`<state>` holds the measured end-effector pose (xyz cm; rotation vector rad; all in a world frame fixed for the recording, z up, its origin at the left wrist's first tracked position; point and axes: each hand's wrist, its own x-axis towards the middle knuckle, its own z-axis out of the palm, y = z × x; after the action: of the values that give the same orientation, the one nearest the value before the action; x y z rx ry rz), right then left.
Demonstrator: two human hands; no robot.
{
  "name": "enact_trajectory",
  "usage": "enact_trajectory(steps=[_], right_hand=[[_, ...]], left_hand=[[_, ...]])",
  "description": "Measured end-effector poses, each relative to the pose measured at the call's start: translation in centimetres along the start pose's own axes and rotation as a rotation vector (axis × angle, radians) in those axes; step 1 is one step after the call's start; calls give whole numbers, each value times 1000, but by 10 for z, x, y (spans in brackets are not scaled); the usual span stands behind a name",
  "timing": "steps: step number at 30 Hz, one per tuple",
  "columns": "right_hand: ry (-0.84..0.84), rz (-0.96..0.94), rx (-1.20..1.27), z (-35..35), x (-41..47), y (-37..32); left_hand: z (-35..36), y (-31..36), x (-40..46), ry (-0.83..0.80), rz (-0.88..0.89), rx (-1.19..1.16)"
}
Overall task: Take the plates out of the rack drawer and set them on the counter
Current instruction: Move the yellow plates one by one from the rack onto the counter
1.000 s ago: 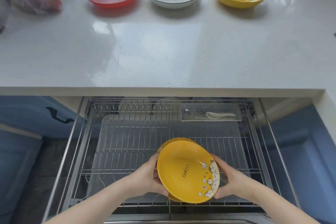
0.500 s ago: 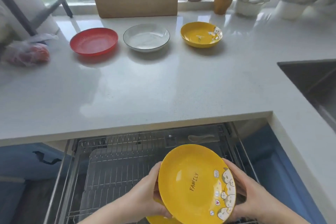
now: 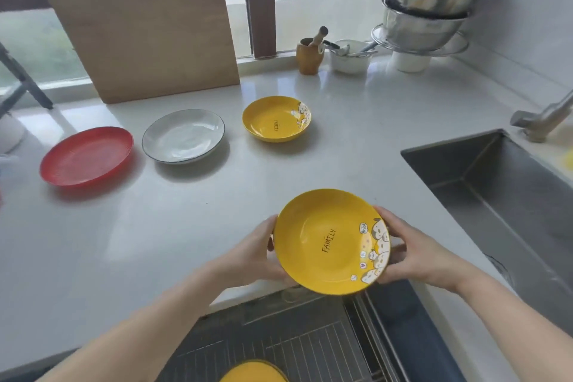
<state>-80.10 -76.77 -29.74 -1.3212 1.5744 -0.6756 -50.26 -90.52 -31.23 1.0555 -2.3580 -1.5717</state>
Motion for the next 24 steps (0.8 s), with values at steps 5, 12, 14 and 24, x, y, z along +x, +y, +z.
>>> enact_trajectory(steps=[5,12,14,24], right_hand=[[30,4,-61,-33,45,7],[25,26,-81,-71,87,25],[33,31,-84,-79,96,31],[120,78,-128,-136,143,37]], left_hand=[[-14,3,58,6,9,13],[-22,5,114,26,-14,-16],[-24,7,127,30,-6,1],[-31,22,203,172,16,78]])
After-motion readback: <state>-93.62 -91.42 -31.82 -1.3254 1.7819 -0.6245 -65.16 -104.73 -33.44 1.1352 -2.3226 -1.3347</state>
